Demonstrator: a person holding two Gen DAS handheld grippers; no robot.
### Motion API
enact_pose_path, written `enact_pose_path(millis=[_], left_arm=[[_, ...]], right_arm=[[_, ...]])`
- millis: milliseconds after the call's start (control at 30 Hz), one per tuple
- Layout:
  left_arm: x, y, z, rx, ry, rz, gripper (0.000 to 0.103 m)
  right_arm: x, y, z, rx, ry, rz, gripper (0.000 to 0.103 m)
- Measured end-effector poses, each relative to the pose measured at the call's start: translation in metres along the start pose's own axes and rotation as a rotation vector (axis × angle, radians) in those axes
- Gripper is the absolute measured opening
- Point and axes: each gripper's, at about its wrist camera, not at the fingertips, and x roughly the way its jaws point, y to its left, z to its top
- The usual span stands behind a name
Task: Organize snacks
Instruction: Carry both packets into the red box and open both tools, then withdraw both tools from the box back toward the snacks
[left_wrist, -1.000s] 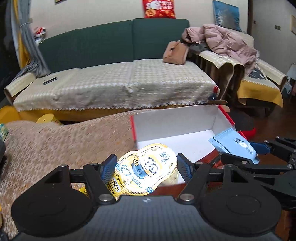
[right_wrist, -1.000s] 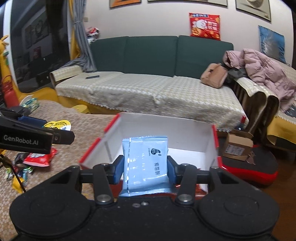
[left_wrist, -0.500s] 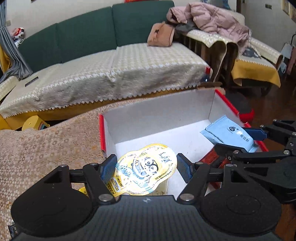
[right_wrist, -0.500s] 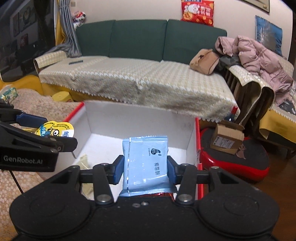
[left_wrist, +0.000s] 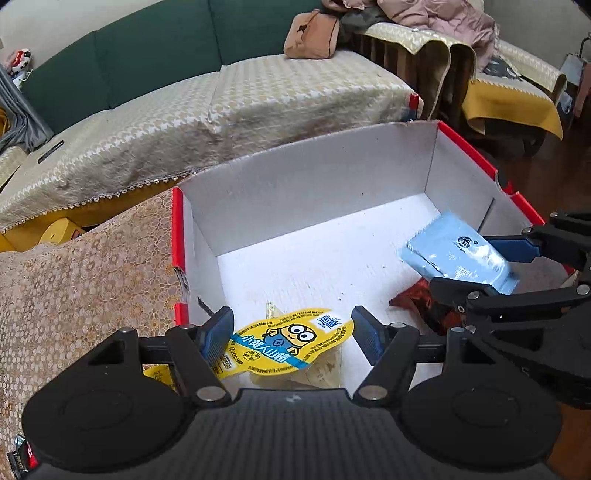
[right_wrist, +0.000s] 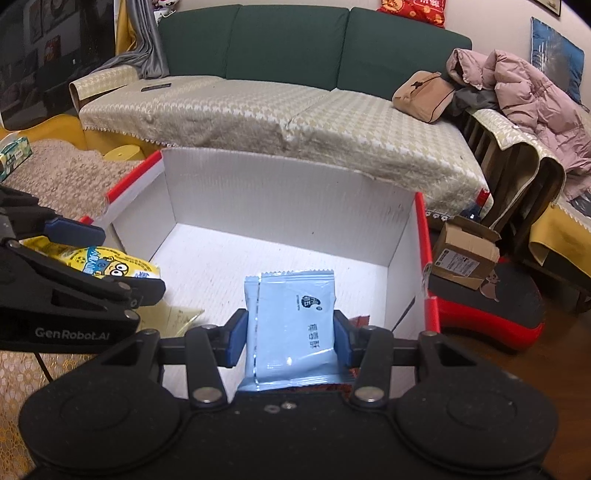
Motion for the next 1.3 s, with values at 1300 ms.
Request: enact_pose_path(millis=[1300], left_arm=[[-0.154,0.041,-0.049,-0.115,-0.199,0.004,0.077]], right_arm=[[-0.123,0.045,-0.009,0.074,-0.162,0.157,0.059]])
